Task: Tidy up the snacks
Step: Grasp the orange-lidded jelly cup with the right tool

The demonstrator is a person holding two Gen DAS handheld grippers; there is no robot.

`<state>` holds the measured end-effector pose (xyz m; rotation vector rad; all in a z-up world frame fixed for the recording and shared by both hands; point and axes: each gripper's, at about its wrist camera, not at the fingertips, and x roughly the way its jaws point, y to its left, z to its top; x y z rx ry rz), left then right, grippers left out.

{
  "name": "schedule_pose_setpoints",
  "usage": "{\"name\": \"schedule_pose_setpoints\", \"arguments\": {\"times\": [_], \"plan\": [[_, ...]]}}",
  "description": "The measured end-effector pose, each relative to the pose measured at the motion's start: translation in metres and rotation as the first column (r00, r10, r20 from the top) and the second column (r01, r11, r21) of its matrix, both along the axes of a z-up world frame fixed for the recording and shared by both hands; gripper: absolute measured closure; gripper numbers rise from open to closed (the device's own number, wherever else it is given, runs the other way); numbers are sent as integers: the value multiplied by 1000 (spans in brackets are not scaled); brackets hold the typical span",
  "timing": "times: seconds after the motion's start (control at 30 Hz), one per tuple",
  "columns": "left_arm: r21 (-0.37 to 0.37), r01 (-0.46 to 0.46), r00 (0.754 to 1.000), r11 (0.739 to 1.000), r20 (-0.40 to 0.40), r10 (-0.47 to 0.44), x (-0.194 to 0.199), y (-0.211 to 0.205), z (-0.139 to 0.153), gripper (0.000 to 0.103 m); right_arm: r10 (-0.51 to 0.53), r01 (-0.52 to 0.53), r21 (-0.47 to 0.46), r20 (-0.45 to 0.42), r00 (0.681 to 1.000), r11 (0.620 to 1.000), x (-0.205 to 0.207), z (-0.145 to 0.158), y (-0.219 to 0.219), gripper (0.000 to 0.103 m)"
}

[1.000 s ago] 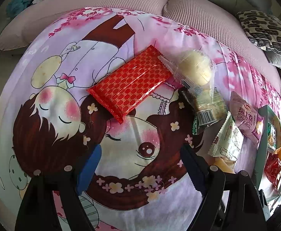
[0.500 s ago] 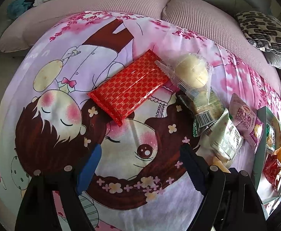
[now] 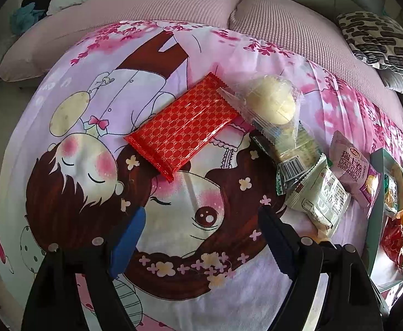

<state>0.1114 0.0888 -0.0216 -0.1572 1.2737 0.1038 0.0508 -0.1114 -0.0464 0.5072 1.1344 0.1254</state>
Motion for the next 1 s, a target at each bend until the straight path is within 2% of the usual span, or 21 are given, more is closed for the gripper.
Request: {"name": "schedule_pose_setpoints", "arguments": {"times": [0.3,0.5,0.73,1.0], "plan": [[16,12,1000,1000,-1,-12,2,-8,1,19,-25,26,36,-31,999,999,-9,2,-22,58],[-7,33,999,999,7,-33,5,-18,3,19,-42,41,37,4,999,998,-12,14,-31,58],[-103,52,998,993,29,-49,8,-34,7,19,-58,64,-76,81,995,995,-17,38,-37,58],[-112,145,989,983,56,-140,18,-70,8,19,-145,155,-117,90,985,981,-24,45,-78,58]]}}
